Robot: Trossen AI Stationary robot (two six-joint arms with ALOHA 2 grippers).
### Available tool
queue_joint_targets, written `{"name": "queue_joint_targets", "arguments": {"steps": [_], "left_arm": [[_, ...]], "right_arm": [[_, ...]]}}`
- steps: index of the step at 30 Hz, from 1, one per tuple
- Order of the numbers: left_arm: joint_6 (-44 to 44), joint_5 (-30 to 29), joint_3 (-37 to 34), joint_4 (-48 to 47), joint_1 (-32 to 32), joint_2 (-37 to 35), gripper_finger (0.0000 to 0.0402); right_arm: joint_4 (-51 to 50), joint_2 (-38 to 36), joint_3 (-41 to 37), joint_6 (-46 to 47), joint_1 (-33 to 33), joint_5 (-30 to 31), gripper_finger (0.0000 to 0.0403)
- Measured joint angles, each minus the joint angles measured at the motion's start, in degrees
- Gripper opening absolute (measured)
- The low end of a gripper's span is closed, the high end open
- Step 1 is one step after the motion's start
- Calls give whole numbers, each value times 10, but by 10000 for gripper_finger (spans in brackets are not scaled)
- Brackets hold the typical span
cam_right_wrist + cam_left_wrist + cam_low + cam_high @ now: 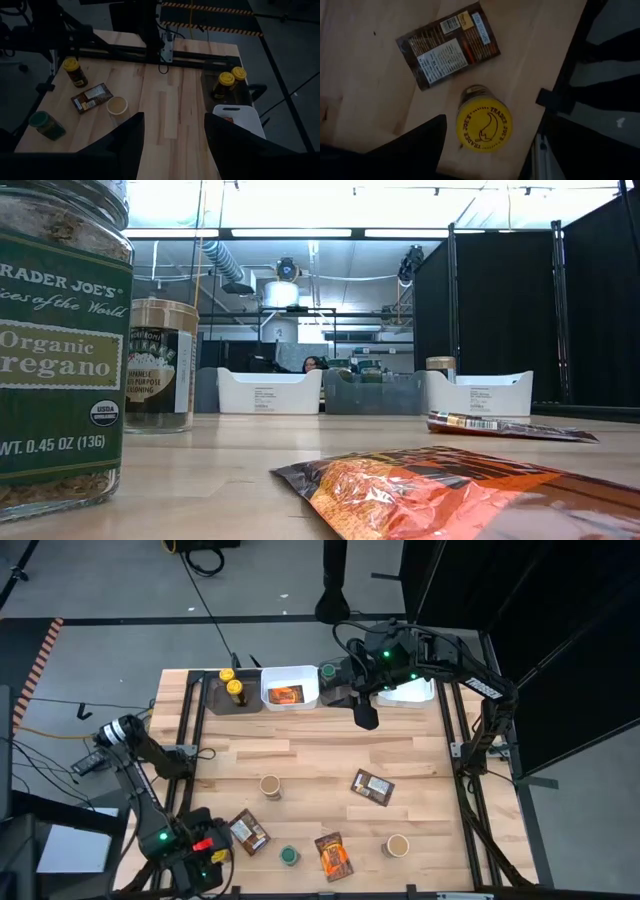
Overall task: Sort spices by type
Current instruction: Put the yellow seasoning bottle into the left black bin
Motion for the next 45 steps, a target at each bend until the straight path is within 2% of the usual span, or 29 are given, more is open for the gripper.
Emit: {"name": "queue_joint_targets", "arguments": {"steps": [13,23,33,38,45], "left_arm": [[16,-1,0,26,-2,45,337],[10,38,-37,33,-7,48,337],[23,30,-42,53,-6,48,335],[29,27,-42,61,-6,48,314],[30,33,-57,70,-6,47,257]], "right_arm": [[0,0,0,11,2,0,215],[0,0,0,11,13,-1,215],[0,0,0,14,14,-1,215],[0,0,0,14,14,0,215],[0,0,0,14,14,0,215]]}}
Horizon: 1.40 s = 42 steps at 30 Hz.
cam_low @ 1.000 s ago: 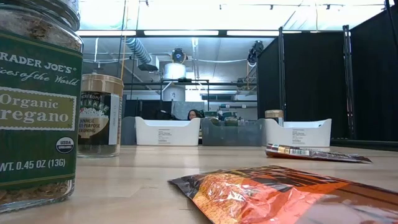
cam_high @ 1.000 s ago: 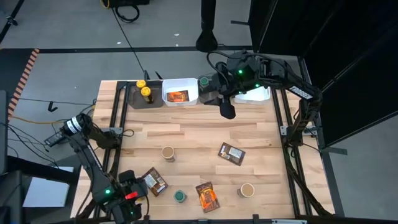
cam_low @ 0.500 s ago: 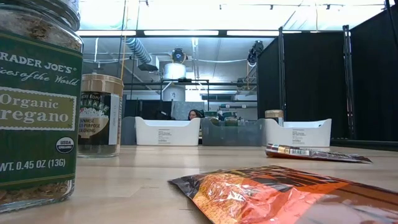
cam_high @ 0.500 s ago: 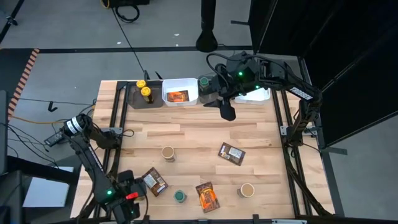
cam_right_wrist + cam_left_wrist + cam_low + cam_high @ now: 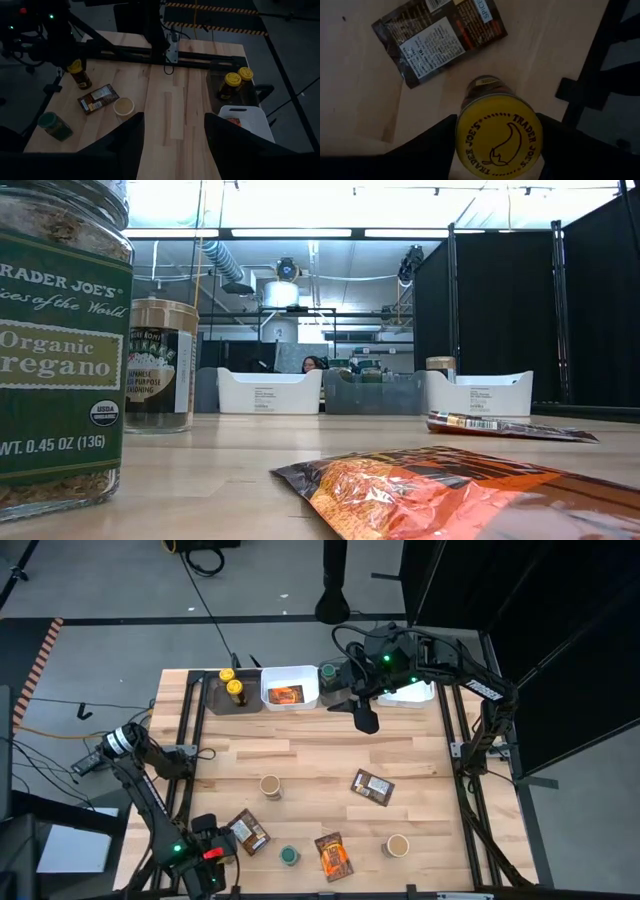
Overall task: Sort spices by type
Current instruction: Put the yellow seasoning bottle into the left black bin
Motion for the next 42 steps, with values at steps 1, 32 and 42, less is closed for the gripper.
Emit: {"name": "queue_joint_targets", "arguments": {"steps": [1,32,42], "left_arm": [[0,3,-2,2,0,-1,249],[-4,-84,-4,-226,283,-201,230],[19,-169,-4,-300,482,-257,232]], "right_arm": [[0,0,0,1,0,0,215],[-3,0,0,9,0,7,215],[-18,0,0,10,0,7,215]]}}
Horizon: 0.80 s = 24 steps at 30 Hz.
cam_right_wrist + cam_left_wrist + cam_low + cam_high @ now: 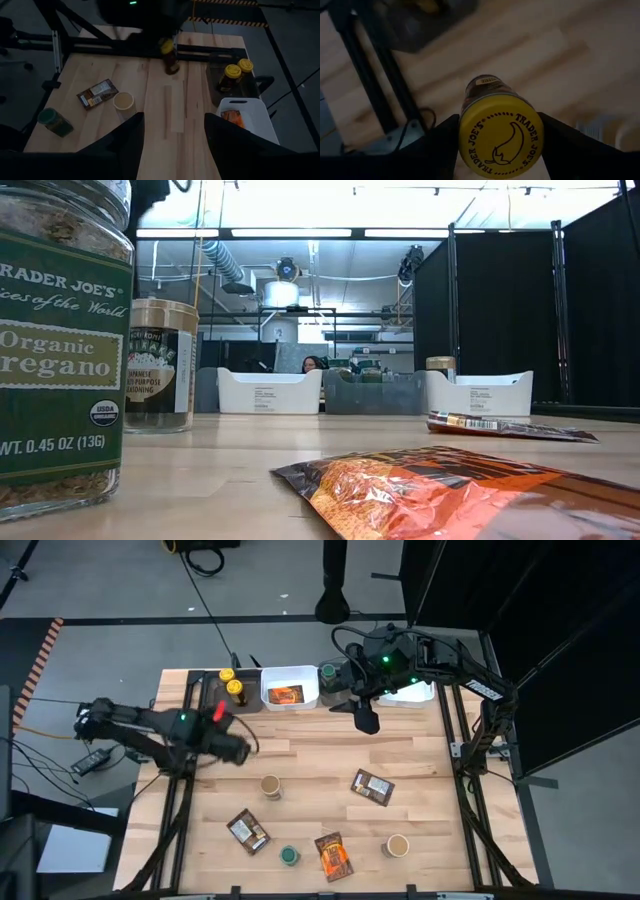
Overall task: Sort spices by type
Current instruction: Put the yellow seasoning bottle into the left black bin
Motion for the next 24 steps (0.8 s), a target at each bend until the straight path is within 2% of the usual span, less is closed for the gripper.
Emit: {"name": "queue_joint_targets", "arguments": {"steps": [7,11,16,24], "left_arm": [[48,-75,0,6,152,1,232],[92,-115,0,51,241,4,233],[197,-120,0,123,351,14,233],[293,-118,0,147,488,44,233]], "right_arm": [[0,0,0,0,0,0,215],[0,0,0,0,0,0,215],[0,0,0,-1,0,0,215],[-3,0,0,-2,0,0,215]]}}
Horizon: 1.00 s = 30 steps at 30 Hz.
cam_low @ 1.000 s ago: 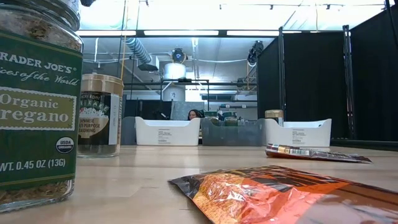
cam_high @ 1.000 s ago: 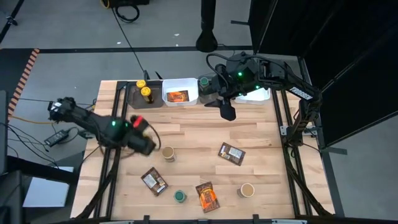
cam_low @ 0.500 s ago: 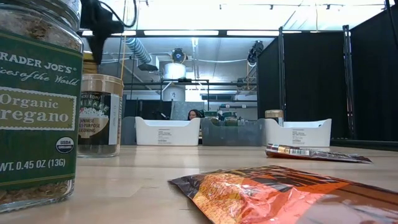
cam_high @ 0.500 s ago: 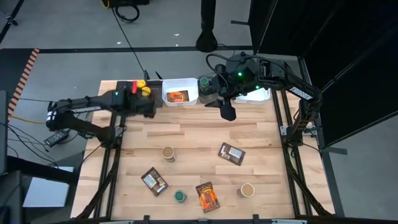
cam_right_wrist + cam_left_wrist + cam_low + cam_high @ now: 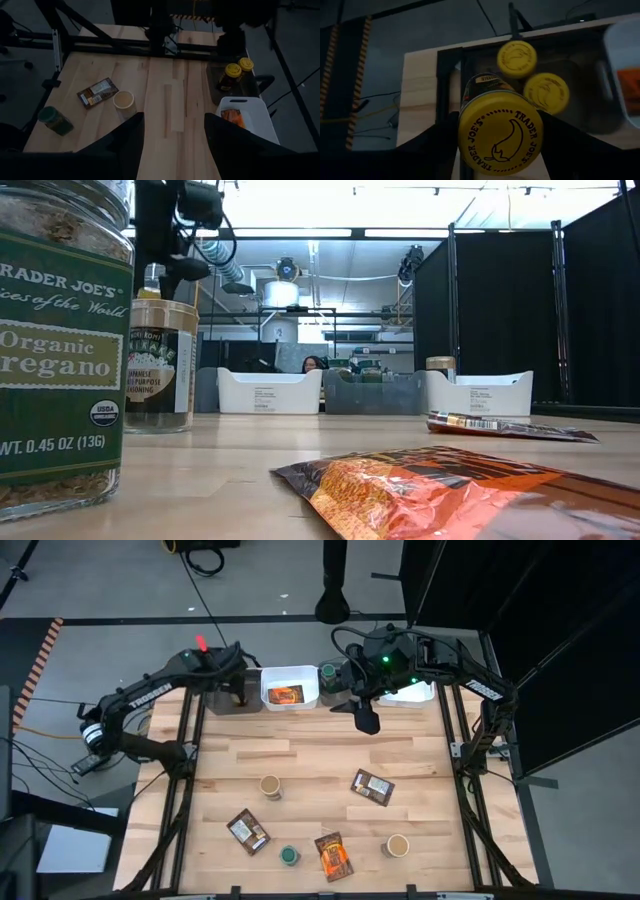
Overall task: Sort spices by type
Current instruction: Put the yellow seasoning bottle into the left black bin
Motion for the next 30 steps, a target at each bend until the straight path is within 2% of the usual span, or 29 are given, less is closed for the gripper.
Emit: {"name": "queue_joint_targets", "arguments": {"steps": [5,10,16,21,30], "left_arm": [[6,44,-7,47,57,11,233],[0,90,-46,98,89,12,233],[-26,105,-107,143,105,12,233],[-39,143,-151,209,126,11,233],[-44,160,-160,230,159,11,233]], "right_arm": [[-9,0,0,0,0,0,215],[-9,0,0,0,0,0,215],[-9,0,0,1,0,0,215],[-9,0,0,2,0,0,215],[-9,0,0,4,0,0,215]]}}
